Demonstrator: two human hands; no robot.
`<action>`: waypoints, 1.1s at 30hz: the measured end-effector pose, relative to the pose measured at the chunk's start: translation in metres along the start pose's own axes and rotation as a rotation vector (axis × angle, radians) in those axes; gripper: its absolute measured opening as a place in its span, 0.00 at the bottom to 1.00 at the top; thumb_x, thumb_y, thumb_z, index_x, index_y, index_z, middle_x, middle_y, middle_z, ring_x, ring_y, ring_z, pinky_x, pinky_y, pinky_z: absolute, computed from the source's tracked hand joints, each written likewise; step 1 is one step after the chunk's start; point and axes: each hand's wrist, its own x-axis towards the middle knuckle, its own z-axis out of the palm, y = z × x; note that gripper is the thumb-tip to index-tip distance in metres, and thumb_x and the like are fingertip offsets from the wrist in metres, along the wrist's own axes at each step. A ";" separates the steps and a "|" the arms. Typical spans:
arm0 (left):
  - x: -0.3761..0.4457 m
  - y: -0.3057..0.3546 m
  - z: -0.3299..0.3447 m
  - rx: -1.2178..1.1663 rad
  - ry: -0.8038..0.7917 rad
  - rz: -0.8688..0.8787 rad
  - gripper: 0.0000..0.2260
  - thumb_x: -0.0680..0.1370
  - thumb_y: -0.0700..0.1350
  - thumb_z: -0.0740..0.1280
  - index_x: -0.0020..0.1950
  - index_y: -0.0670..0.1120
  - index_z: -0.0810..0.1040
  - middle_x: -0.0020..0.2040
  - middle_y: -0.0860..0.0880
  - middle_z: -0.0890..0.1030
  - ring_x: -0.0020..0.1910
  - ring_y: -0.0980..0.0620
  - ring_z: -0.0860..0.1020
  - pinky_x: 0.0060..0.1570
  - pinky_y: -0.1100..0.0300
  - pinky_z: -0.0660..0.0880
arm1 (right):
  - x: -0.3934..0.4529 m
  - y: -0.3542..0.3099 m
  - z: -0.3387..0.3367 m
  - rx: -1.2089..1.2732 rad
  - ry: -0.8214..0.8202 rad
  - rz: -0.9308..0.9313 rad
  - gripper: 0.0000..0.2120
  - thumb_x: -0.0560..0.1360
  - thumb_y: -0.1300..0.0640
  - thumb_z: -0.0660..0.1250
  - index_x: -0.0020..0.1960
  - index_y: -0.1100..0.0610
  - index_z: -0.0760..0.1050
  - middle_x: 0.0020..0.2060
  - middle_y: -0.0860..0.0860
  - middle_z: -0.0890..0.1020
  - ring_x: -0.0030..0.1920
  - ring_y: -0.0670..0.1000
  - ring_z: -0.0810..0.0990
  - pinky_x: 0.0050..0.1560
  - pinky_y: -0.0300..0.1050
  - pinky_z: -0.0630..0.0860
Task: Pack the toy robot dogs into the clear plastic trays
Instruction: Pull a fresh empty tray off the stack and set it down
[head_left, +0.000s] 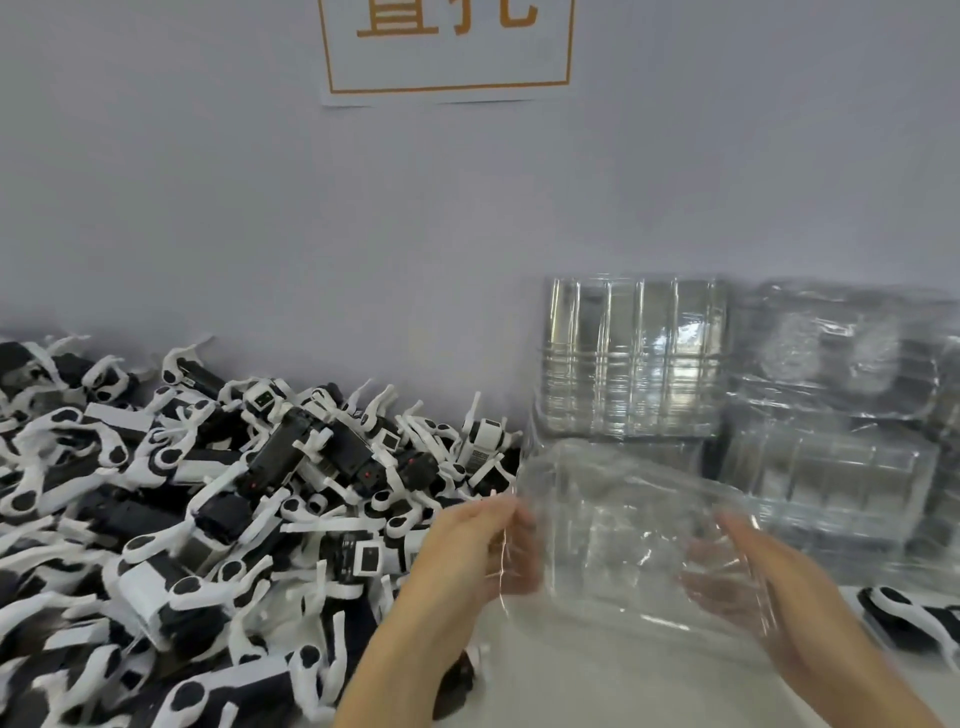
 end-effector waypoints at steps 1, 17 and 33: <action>-0.002 0.001 -0.001 -0.030 -0.033 0.033 0.17 0.84 0.41 0.62 0.38 0.43 0.83 0.33 0.46 0.79 0.28 0.52 0.77 0.29 0.61 0.76 | 0.000 0.000 0.000 0.009 -0.005 0.013 0.22 0.74 0.44 0.66 0.56 0.61 0.81 0.49 0.57 0.87 0.48 0.63 0.86 0.51 0.58 0.79; -0.017 0.011 0.040 -0.186 0.022 0.235 0.10 0.82 0.44 0.65 0.48 0.39 0.79 0.46 0.41 0.87 0.33 0.48 0.84 0.29 0.59 0.77 | -0.035 -0.058 0.034 -0.341 -0.104 -0.284 0.15 0.73 0.34 0.63 0.44 0.39 0.84 0.38 0.46 0.86 0.36 0.45 0.84 0.43 0.45 0.74; -0.035 0.021 0.056 -0.344 -0.250 0.232 0.10 0.75 0.47 0.68 0.48 0.45 0.87 0.53 0.39 0.85 0.44 0.44 0.86 0.33 0.60 0.80 | -0.047 -0.072 0.049 -0.040 -0.054 -0.290 0.05 0.74 0.51 0.71 0.44 0.48 0.86 0.33 0.49 0.83 0.30 0.45 0.78 0.30 0.32 0.73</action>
